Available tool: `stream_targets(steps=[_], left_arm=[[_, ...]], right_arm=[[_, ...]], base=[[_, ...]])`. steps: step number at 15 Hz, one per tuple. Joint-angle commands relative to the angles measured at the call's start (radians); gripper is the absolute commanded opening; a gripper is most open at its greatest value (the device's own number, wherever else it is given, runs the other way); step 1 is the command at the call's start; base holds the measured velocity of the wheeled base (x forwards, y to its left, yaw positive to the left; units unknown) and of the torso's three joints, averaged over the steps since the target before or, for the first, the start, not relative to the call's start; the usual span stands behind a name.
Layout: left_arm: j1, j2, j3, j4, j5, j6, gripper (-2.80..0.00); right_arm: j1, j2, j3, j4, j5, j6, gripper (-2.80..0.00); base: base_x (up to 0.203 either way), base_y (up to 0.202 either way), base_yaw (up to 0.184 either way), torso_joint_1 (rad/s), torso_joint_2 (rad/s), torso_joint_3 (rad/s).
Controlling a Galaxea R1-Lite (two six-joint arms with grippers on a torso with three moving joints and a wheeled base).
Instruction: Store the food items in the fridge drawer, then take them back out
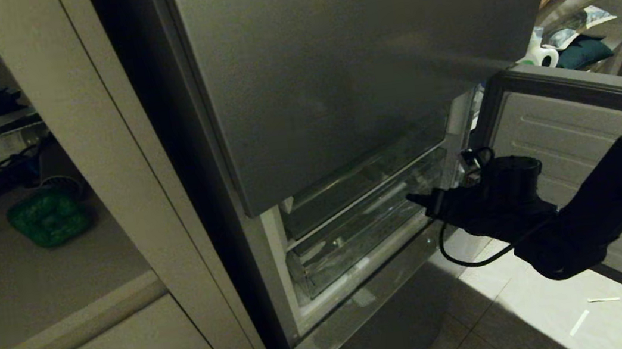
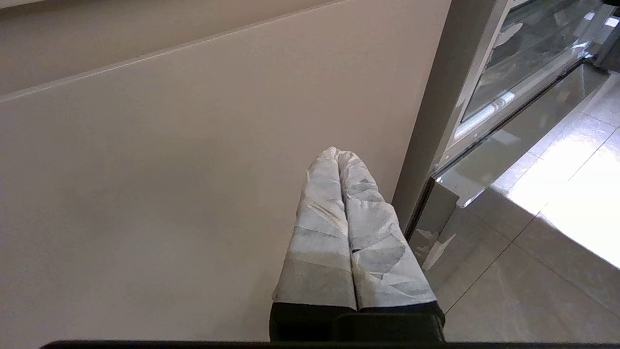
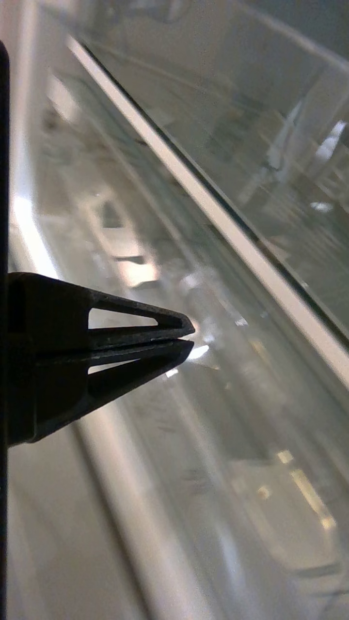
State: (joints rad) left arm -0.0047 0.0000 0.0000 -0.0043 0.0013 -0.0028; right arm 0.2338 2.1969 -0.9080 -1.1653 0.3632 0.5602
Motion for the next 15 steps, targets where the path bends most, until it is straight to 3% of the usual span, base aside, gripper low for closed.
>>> stream_targets(steps=[1, 8, 12, 15], left_arm=[[0.0, 0.002, 0.0, 0.0, 0.0, 0.0, -2.8], [0.0, 0.002, 0.0, 0.0, 0.0, 0.0, -2.8], [0.0, 0.002, 0.0, 0.0, 0.0, 0.0, -2.8], [0.0, 0.002, 0.0, 0.0, 0.0, 0.0, -2.8]], right_arm=[[-0.004, -0.167, 0.144, -0.007, 0.001, 0.001, -2.8], [-0.022, -0.745, 0.583, 0.069, -0.011, -0.036, -2.8], [-0.045, -1.141, 0.683, 0.294, -0.069, -0.103, -2.8], [-0.112, -1.393, 0.711, 0.507, -0.114, -0.19, -2.8]], base=[[0.0, 0.0, 0.0, 0.0, 0.0, 0.0], [0.0, 0.0, 0.0, 0.0, 0.0, 0.0], [0.0, 0.0, 0.0, 0.0, 0.0, 0.0], [0.0, 0.0, 0.0, 0.0, 0.0, 0.0]])
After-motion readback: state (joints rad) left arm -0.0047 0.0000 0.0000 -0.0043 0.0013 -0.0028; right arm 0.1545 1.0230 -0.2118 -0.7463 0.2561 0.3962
